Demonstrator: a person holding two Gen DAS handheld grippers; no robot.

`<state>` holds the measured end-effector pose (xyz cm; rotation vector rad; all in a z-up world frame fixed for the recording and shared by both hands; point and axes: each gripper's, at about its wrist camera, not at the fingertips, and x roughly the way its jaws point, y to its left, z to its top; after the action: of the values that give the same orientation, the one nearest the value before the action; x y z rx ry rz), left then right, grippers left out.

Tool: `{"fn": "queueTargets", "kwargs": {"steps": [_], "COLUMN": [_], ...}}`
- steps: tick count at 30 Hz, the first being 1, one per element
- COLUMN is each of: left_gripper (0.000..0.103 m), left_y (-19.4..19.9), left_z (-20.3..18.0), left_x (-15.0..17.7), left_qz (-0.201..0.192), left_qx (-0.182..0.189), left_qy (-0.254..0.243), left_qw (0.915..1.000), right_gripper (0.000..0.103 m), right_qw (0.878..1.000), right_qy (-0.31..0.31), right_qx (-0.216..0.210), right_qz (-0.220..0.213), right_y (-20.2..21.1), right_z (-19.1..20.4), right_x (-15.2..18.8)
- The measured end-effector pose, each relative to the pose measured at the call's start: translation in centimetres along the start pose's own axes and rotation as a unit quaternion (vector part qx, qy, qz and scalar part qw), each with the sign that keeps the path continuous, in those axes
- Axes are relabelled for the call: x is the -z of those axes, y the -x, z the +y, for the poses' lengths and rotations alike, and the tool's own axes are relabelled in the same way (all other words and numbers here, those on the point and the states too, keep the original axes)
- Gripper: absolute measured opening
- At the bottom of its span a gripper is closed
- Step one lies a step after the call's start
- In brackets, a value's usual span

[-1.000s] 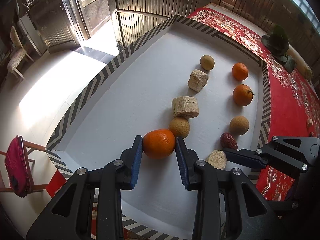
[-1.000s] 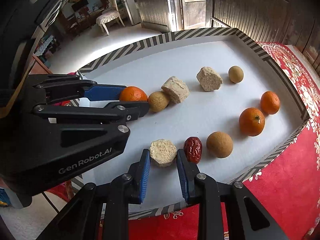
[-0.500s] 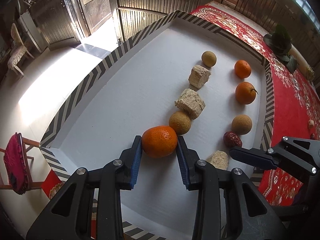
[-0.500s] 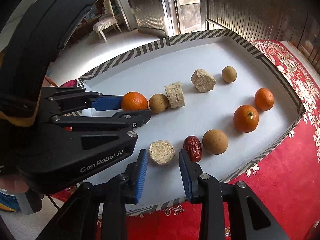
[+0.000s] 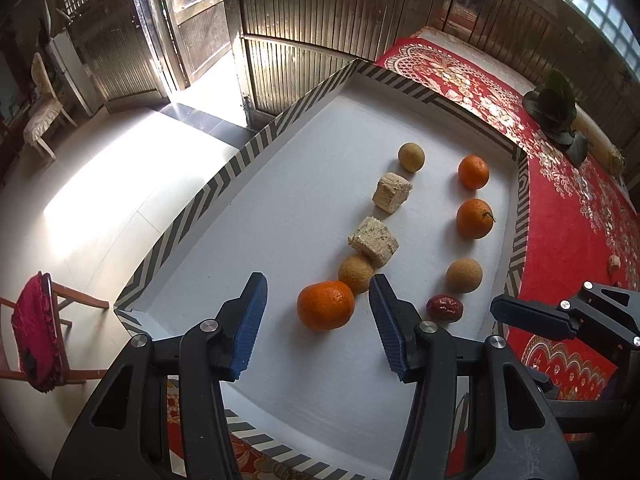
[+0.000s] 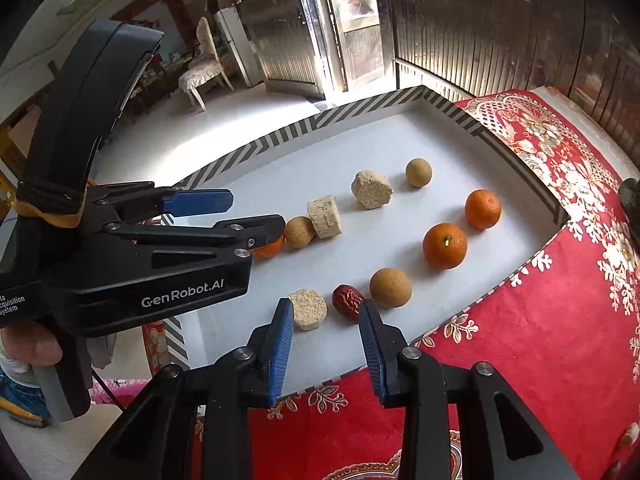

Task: Organize fruits
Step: 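Withdraw both tools from the tray back over the tablecloth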

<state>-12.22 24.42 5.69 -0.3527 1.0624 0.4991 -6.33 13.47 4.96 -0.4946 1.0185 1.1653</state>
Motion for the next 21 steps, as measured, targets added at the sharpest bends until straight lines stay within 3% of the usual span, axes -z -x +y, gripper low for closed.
{"fn": "queueTargets", "kwargs": {"steps": [9,21], "left_gripper": [0.053,0.053], "left_y": [0.8,0.7], "left_z": [-3.2,-9.8], "left_x": [-0.8,-1.3], "left_qz": [-0.013,-0.011], "left_qx": [0.019,0.056], "left_qy": [-0.027,-0.099], "left_qw": [0.9994,0.9934], "right_gripper": [0.032,0.032], "right_qw": [0.999,0.992], "right_qy": [-0.036,-0.114], "right_qx": [0.016,0.053], "right_qz": [-0.009,-0.022], "right_y": [1.4,3.8], "right_z": [-2.2,-7.5], "right_x": [1.2,4.4]}}
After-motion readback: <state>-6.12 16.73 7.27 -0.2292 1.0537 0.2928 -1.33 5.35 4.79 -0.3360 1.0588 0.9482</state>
